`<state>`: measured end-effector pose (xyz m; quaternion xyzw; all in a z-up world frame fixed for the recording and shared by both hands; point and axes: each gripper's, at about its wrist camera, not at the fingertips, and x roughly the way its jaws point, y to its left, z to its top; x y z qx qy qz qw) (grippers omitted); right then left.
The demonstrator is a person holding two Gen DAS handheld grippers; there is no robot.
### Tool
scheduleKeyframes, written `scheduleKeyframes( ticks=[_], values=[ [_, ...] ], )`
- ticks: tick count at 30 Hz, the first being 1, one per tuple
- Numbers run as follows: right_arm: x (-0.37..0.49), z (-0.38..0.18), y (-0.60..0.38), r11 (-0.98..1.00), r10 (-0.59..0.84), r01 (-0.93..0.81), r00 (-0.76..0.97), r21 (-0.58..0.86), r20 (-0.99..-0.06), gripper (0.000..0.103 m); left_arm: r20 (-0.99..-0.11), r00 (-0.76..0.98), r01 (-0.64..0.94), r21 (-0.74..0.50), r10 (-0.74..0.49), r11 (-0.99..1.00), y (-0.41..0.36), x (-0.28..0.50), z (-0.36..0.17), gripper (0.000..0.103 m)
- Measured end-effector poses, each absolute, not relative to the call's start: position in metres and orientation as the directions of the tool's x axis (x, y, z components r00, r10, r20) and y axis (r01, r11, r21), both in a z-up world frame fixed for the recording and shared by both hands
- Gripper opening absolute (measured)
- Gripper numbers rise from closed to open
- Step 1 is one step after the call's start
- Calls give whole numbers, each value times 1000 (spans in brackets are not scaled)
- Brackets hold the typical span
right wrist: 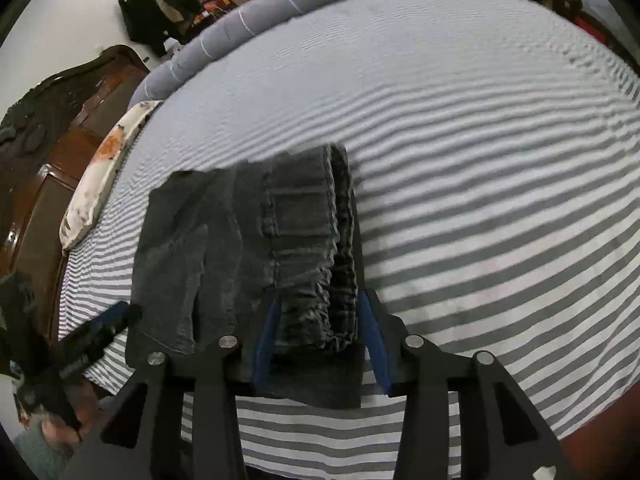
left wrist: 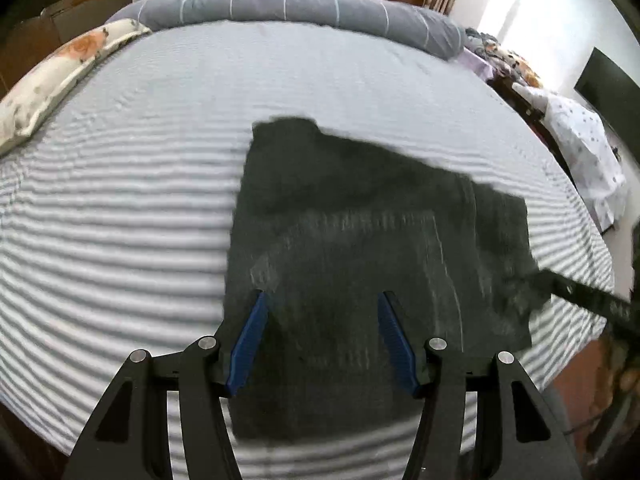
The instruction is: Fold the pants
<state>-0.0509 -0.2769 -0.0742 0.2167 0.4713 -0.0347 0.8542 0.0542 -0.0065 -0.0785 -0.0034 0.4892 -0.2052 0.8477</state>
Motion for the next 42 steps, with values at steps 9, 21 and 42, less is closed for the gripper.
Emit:
scheduleKeyframes(
  ticks=[9, 21, 42],
  values=[
    [-31, -77, -229, 989, 2, 128, 502, 77, -865, 45, -848, 416, 349, -183, -328, 919, -36, 126, -84, 58],
    [-44, -107, -294, 874, 319, 162, 520, 458, -793, 56, -861, 361, 371, -221, -359, 902, -40, 137, -98, 58],
    [26, -146, -321, 719, 610, -34, 508, 694, -608, 58, -765, 184, 269, -564, -617, 781, 41, 115, -130, 57]
  ],
)
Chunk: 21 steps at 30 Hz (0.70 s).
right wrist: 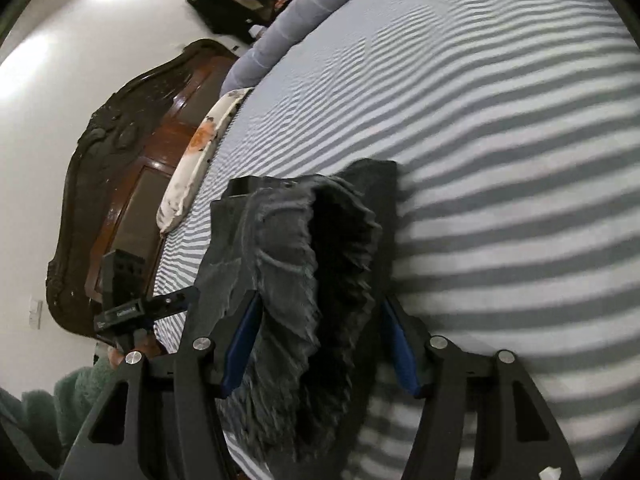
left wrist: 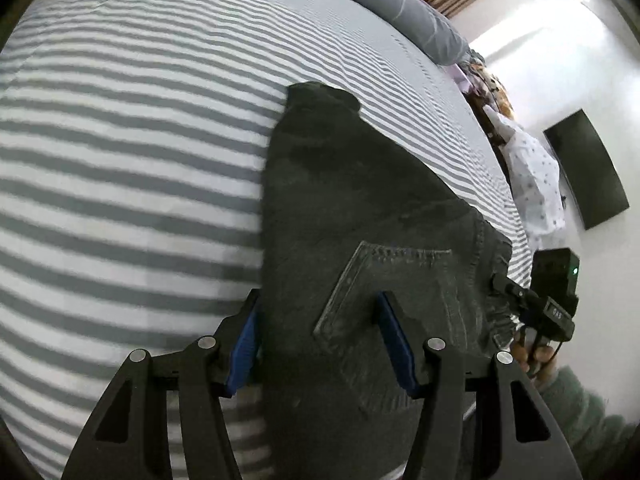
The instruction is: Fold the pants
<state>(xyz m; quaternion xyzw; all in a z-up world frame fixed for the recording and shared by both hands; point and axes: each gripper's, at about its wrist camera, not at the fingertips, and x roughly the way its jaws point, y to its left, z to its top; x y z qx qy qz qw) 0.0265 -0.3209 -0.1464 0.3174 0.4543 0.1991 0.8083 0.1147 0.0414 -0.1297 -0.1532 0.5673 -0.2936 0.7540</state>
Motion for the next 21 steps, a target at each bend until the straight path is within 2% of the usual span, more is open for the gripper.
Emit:
scheduleKeyframes(
  ticks=[2, 3, 4, 6, 7, 9, 10, 11, 21],
  values=[
    [35, -146, -314, 730, 611, -51, 496, 681, -617, 58, -772, 193, 276, -550, -606, 788, 32, 121, -130, 57],
    [38, -146, -312, 734, 608, -48, 491, 678, -624, 55, -775, 200, 278, -542, -600, 793, 27, 122, -129, 57],
    [40, -147, -310, 731, 610, -40, 486, 681, -627, 46, -778, 209, 279, -533, -593, 799, 22, 124, -128, 57],
    [40, -147, -309, 722, 611, -11, 482, 692, -629, 35, -783, 228, 272, -520, -579, 810, 18, 124, -126, 56],
    [39, -146, -307, 719, 603, 9, 489, 695, -631, 31, -786, 245, 276, -504, -567, 818, 17, 122, -125, 44],
    [36, -141, -304, 731, 582, 24, 501, 682, -641, 28, -787, 271, 272, -490, -555, 828, 16, 117, -123, 31],
    [36, -134, -299, 746, 563, 28, 506, 665, -653, 27, -773, 287, 270, -501, -565, 822, 17, 115, -120, 24],
    [35, -130, -297, 755, 552, 28, 512, 655, -658, 26, -763, 297, 269, -510, -574, 817, 20, 114, -116, 20],
    [76, -82, -279, 769, 549, -51, 563, 637, -618, 25, -685, 424, 315, -503, -593, 805, 25, 130, -62, 15]
  ],
)
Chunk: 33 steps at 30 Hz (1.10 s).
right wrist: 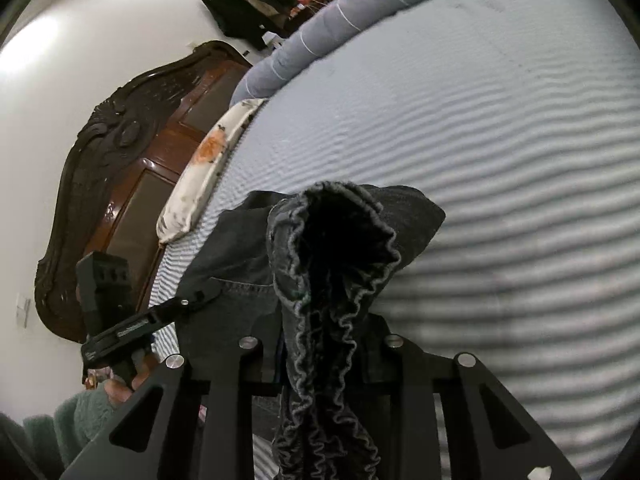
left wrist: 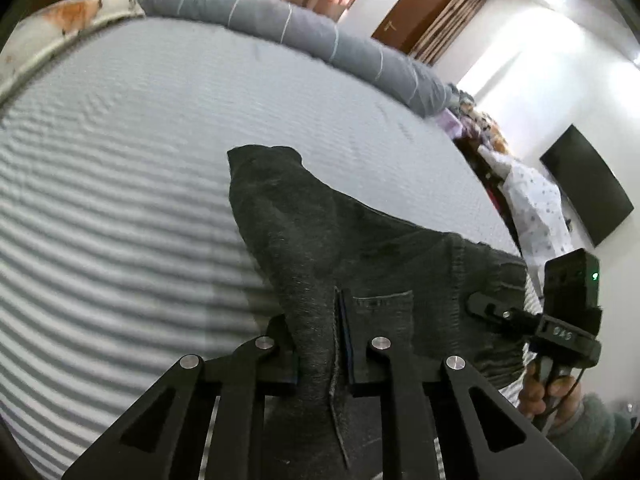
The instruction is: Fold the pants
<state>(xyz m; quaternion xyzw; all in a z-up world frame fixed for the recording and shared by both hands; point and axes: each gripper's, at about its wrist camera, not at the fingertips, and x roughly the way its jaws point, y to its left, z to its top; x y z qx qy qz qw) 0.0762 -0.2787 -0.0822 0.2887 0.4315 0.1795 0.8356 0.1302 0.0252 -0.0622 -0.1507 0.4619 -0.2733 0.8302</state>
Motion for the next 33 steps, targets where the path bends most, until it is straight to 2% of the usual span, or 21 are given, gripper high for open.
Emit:
scheduleKeyframes(
  ticks=[5, 8, 9, 11, 13, 19, 23, 27, 31, 33],
  values=[
    [124, -92, -271, 777, 545, -37, 540, 629, -641, 25, -714, 428, 274, -482, -554, 832, 33, 169, -66, 16],
    [140, -106, -260, 815, 506, -23, 514, 579, -693, 26, -775, 395, 247, -428, -494, 869, 33, 187, -91, 18],
    [142, -111, -259, 834, 477, -8, 512, 551, -715, 31, -799, 386, 228, -402, -461, 887, 33, 191, -101, 20],
    [143, -119, -261, 843, 453, 21, 511, 538, -730, 40, -816, 369, 214, -390, -444, 896, 37, 193, -114, 34],
    [136, -123, -264, 860, 414, 45, 520, 508, -747, 58, -815, 384, 193, -389, -434, 901, 43, 188, -121, 47],
    [93, -126, -261, 910, 352, 12, 507, 415, -787, 70, -811, 421, 235, -336, -407, 912, 50, 155, -118, 62],
    [58, -123, -262, 924, 306, 25, 551, 382, -776, 76, -811, 447, 228, -304, -377, 925, 54, 127, -119, 68],
    [56, -119, -259, 934, 253, 76, 554, 350, -793, 77, -830, 473, 204, -225, -297, 953, 48, 117, -111, 69],
    [49, -84, -249, 954, 166, 102, 605, 283, -779, 78, -825, 519, 196, -140, -223, 971, 42, 95, -80, 69],
    [39, -66, -241, 959, 123, 124, 630, 255, -766, 83, -813, 556, 182, -84, -173, 980, 38, 81, -63, 70]
  ],
)
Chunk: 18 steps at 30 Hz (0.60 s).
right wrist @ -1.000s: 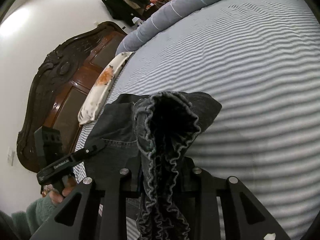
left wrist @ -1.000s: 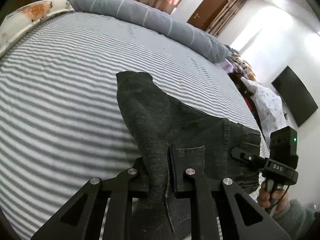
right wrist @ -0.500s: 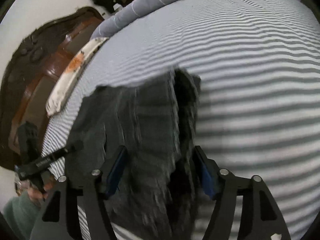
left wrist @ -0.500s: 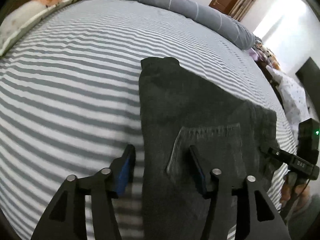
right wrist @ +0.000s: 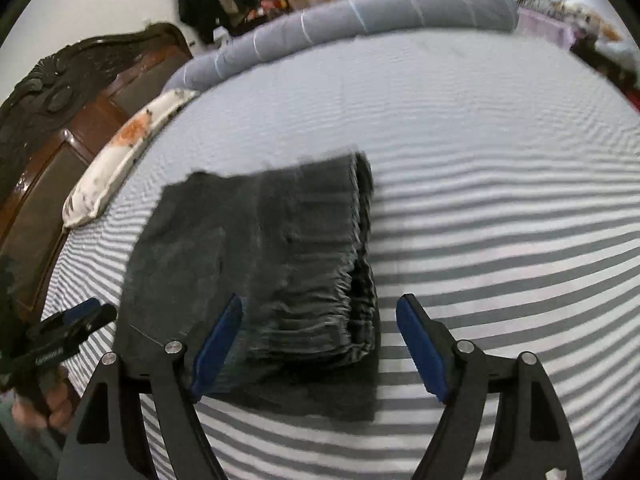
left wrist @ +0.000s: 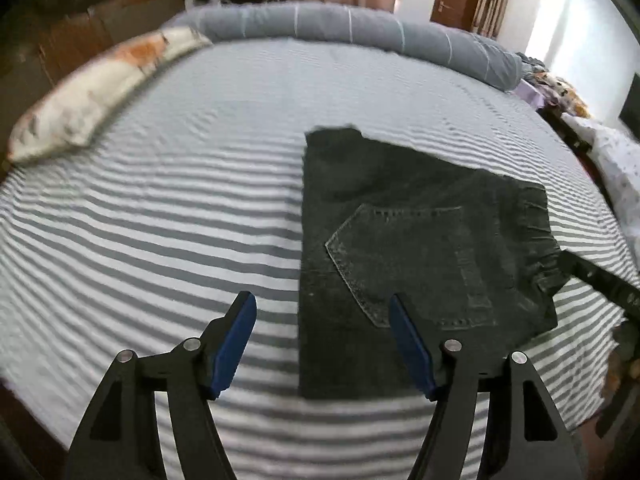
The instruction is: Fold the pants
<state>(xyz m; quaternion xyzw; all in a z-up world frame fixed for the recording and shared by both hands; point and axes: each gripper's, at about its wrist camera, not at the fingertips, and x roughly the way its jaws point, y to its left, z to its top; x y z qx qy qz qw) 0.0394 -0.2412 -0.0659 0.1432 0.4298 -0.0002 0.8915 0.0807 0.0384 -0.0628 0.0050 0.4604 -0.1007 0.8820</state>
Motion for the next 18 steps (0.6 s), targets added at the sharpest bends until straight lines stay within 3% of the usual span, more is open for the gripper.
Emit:
scheduleKeyframes(
  ticks=[2, 4, 8, 12, 18],
  values=[
    [21, -45, -232, 962, 77, 148, 661, 230, -747, 87, -800, 584, 169, -43, -135, 985, 37, 63, -48, 74],
    [8, -30, -221, 964, 39, 170, 665, 202, -746, 99, -785, 608, 164, -20, -117, 986, 35, 43, -32, 78],
    [-23, -7, -196, 979, -15, 160, 685, 130, -729, 101, -751, 648, 194, 5, -124, 981, 25, 8, -4, 86],
    [-49, 11, -174, 989, -53, 137, 691, 59, -721, 102, -738, 666, 175, 15, -107, 984, 20, -19, 9, 88],
    [-77, 17, -161, 991, -29, 113, 697, 70, -716, 102, -736, 675, 110, 29, -53, 994, 22, -46, 12, 88]
  ],
)
